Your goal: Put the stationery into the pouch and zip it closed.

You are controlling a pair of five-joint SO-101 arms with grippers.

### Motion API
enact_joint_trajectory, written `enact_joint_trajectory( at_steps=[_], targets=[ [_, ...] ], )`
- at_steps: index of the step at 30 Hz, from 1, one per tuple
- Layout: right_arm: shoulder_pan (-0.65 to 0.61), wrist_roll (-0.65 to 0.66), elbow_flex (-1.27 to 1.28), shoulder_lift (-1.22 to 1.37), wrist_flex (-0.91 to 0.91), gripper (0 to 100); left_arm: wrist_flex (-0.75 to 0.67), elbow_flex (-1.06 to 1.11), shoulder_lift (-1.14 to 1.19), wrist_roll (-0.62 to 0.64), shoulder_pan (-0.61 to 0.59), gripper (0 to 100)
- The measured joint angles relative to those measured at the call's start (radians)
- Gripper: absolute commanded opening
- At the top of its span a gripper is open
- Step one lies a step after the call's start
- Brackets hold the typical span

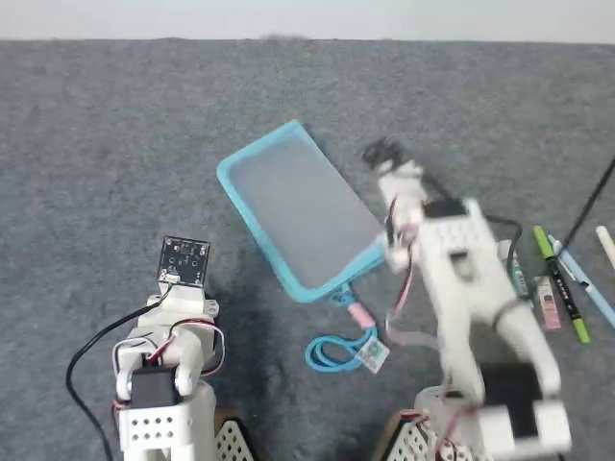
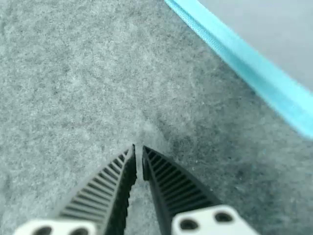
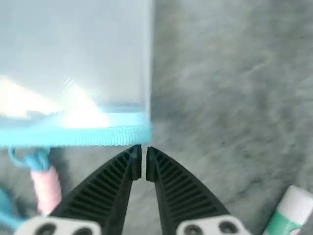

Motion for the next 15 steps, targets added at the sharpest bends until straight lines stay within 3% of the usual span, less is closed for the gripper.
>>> enact_joint_trajectory(
  at_steps=[3, 7, 15],
  targets=[
    [0.029, -0.038, -0.167, 0.12, 0.08, 1.5, 0.0, 0.0, 0.0, 0.0, 0.0, 2],
    [-0.008, -0.04, -0.193, 0.112, 0.187, 1.6, 0.0, 0.0, 0.0, 0.0, 0.0, 2],
    [-0.258, -0.038, 0.163, -0.285, 0.19, 5.0, 0.0, 0.0, 0.0, 0.0, 0.0, 2]
  ],
)
